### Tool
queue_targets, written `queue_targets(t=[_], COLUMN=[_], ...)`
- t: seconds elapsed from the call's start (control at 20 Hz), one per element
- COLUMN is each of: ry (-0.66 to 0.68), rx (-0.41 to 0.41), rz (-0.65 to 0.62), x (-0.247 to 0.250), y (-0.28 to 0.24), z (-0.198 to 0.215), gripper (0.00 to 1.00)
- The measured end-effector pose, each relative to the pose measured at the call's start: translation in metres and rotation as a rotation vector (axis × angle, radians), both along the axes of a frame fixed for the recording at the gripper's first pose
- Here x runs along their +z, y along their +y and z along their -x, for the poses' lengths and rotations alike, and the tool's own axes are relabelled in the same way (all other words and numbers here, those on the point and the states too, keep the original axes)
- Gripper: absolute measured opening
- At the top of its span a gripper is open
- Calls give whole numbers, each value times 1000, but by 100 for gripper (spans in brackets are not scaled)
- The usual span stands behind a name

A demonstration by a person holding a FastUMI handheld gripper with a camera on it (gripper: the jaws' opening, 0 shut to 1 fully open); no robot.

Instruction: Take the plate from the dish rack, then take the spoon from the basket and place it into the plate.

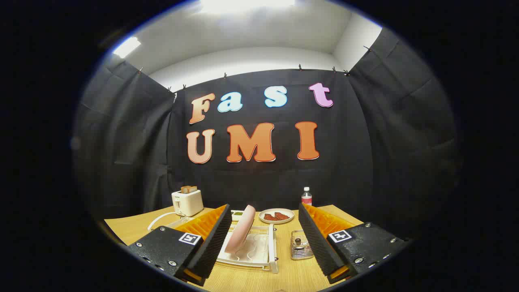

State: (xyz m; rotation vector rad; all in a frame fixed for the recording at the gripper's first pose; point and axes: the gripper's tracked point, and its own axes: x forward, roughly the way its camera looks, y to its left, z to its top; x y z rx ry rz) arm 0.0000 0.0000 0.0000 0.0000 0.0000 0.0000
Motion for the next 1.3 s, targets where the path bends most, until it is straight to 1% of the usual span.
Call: queue_targets(t=[0.3, 0.65, 0.8, 0.95, 1.05, 1.3], ry=[3, 12, 34, 56, 86, 248], rx=[0, 23, 41, 38, 54, 95], rz=[-4, -8, -16, -34, -52, -75], x=[2, -2, -3, 3, 5, -7], y=[-2, 9, 12, 10, 11, 8], z=[-1, -6, -10, -18, -26, -54], gripper=[98, 98, 98, 98, 98, 98])
